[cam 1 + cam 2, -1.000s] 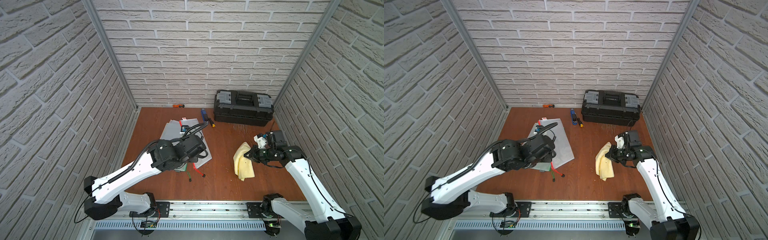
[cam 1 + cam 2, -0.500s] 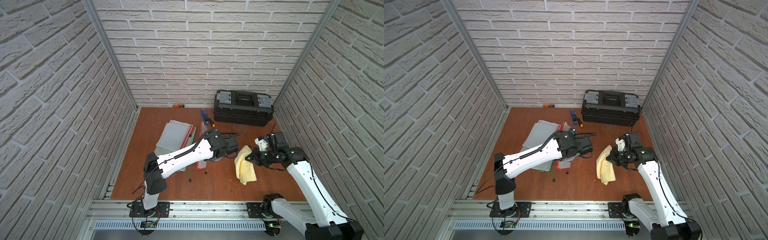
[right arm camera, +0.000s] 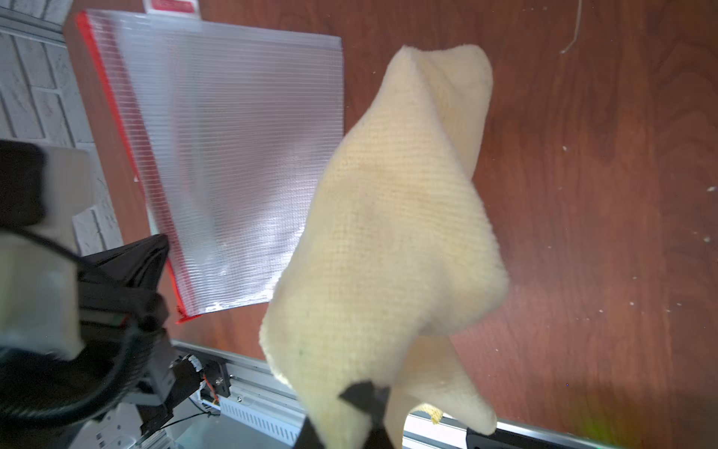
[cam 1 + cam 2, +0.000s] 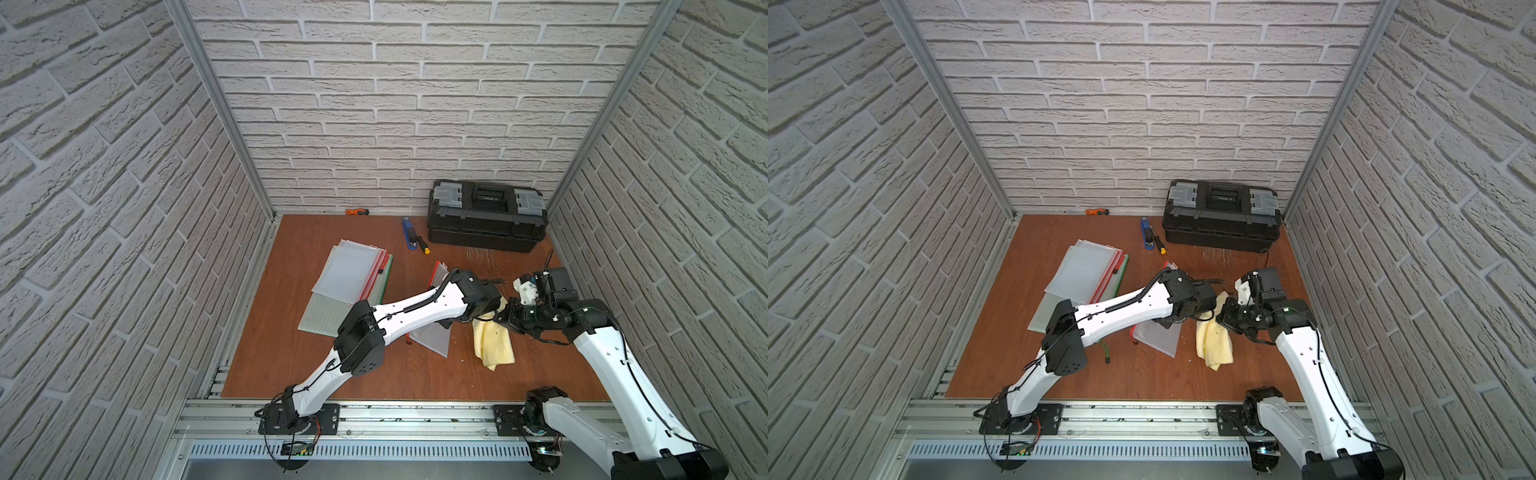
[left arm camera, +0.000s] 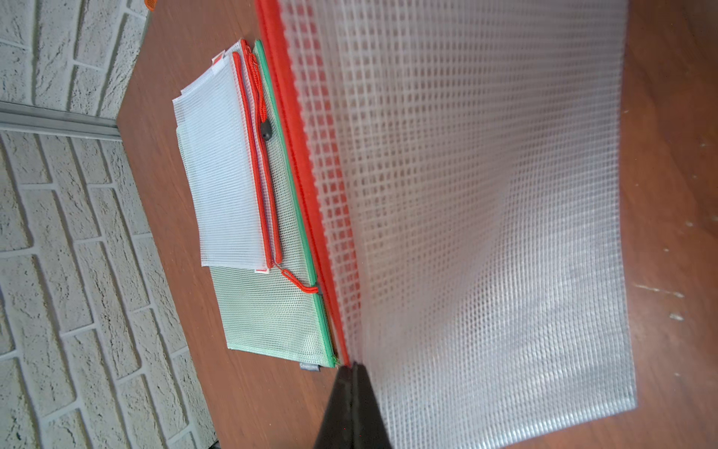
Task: Wipe the document bag
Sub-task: Adjust the document bag at the center of the board.
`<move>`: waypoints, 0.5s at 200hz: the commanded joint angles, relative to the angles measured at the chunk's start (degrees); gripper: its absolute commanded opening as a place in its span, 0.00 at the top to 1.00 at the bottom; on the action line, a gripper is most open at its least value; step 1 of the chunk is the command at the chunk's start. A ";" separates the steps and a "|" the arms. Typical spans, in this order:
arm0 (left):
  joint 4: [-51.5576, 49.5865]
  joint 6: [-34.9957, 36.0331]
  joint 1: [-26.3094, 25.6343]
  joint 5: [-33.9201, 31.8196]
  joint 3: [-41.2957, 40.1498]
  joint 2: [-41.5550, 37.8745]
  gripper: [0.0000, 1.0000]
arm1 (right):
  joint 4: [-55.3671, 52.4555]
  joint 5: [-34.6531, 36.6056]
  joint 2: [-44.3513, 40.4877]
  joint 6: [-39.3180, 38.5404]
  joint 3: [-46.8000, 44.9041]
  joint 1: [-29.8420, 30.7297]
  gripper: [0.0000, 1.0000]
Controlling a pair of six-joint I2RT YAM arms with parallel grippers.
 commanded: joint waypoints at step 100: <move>-5.42 -1.23 -2.15 1.09 2.50 -9.52 1.00 | 38.04 -6.32 29.84 12.04 0.98 17.79 0.98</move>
